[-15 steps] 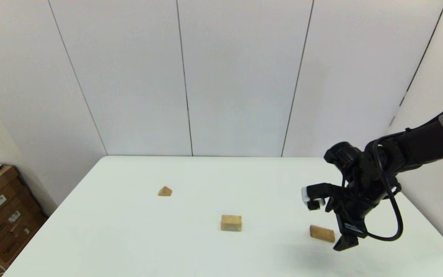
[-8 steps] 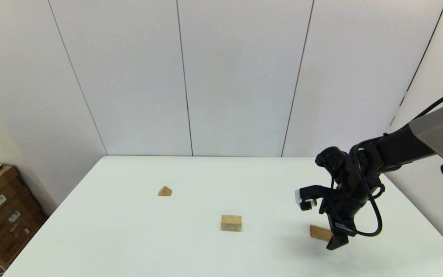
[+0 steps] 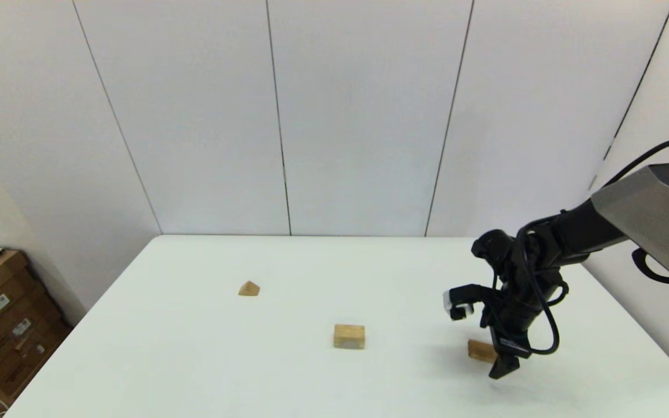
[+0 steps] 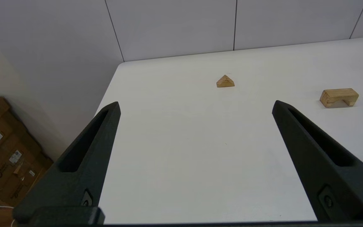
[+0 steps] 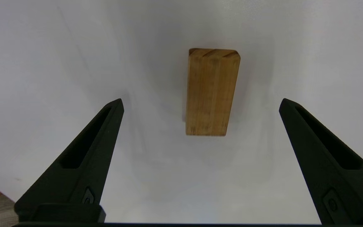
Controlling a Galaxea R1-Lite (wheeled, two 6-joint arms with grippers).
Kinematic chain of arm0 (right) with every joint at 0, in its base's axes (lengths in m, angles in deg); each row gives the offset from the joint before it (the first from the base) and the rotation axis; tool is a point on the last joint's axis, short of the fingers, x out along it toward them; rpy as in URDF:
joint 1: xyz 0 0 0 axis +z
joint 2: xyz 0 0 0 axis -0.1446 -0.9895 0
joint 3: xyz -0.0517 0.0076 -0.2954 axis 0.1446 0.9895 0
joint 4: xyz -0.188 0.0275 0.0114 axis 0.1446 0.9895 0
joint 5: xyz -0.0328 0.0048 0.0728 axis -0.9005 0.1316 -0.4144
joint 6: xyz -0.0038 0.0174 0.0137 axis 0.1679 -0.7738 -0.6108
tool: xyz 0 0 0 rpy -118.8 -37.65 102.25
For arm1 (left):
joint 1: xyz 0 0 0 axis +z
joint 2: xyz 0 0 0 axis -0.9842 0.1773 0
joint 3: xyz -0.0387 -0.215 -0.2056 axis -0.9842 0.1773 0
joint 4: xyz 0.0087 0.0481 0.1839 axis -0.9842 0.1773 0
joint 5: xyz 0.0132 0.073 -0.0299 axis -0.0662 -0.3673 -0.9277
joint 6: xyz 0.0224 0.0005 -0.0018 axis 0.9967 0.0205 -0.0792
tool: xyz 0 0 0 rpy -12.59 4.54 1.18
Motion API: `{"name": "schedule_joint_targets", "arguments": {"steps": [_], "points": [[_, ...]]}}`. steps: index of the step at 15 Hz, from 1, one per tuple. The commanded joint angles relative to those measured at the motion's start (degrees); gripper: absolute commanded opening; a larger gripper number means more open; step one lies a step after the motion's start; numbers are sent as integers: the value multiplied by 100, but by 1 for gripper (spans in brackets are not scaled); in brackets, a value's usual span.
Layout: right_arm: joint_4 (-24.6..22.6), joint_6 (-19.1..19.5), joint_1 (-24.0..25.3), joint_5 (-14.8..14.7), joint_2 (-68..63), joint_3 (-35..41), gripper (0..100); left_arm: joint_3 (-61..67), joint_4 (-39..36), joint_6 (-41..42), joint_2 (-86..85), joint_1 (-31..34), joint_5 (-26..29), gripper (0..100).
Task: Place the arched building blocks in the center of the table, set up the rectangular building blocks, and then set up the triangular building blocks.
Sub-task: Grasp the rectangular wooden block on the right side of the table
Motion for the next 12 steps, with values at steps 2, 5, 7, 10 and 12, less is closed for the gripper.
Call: {"name": "schedule_joint_targets", "arguments": {"steps": [2,5,7,10,12], "points": [[-9,32,-16,19,-225,-65,100,0,0,4,7,-1,3,100],[-70,5,-42,10,-287,-65,100,0,0,4,7,7,3,100],[-79,-3,-42,19,-305,-65,100,0,0,4,7,-1,3,100],[-114,-21,-42,19,-340,-65,100,0,0,4,7,7,3,100],[-246,-21,-42,19,-366,-65,100,0,0,4,7,7,3,100]]}}
